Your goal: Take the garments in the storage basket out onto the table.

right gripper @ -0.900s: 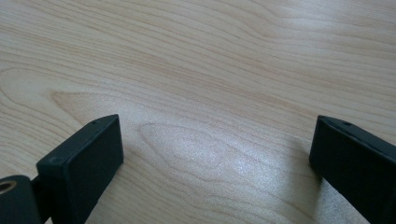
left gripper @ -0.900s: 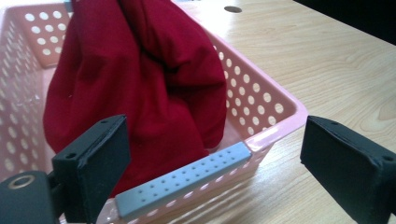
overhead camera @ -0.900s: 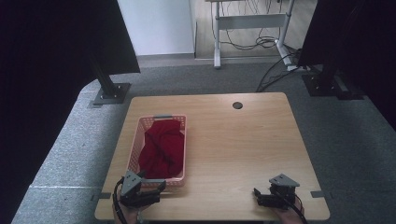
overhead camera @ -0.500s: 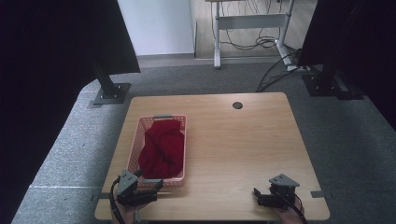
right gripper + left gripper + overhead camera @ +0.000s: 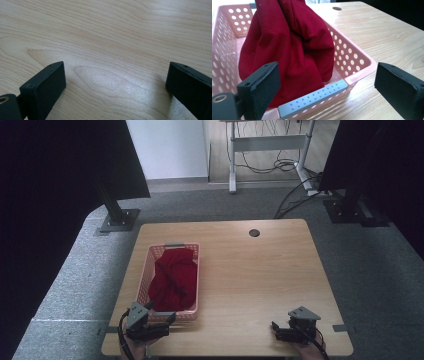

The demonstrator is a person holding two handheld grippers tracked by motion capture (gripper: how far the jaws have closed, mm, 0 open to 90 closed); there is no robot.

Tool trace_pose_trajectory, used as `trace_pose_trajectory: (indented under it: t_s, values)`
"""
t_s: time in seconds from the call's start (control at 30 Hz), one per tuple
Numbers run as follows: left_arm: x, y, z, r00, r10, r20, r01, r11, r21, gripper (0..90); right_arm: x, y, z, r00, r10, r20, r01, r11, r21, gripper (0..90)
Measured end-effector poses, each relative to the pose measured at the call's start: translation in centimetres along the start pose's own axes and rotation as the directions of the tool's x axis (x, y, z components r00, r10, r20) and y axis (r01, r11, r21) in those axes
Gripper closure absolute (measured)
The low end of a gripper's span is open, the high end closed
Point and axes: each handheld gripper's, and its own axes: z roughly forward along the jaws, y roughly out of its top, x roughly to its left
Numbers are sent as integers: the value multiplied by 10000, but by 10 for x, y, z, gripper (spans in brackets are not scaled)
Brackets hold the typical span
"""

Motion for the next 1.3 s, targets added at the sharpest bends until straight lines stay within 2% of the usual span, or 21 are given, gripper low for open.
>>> trace_pose_trajectory:
  t_s: [0.33, 0.67, 1.3]
  values:
    - [-3, 2, 0, 10000, 39, -66, -40, 10000, -35, 60, 0, 0, 0, 10000, 8, 17, -8, 10000, -18, 26]
    - [-6, 1, 6, 9999, 116, -47, -115, 9998, 151, 59, 0, 0, 0, 10000, 17, 22, -17, 10000, -24, 26]
    - [-4, 6, 10, 9999, 34, -118, -33, 9999, 141, 56, 1, -1, 0, 10000, 31, 55, -31, 10000, -76, 26]
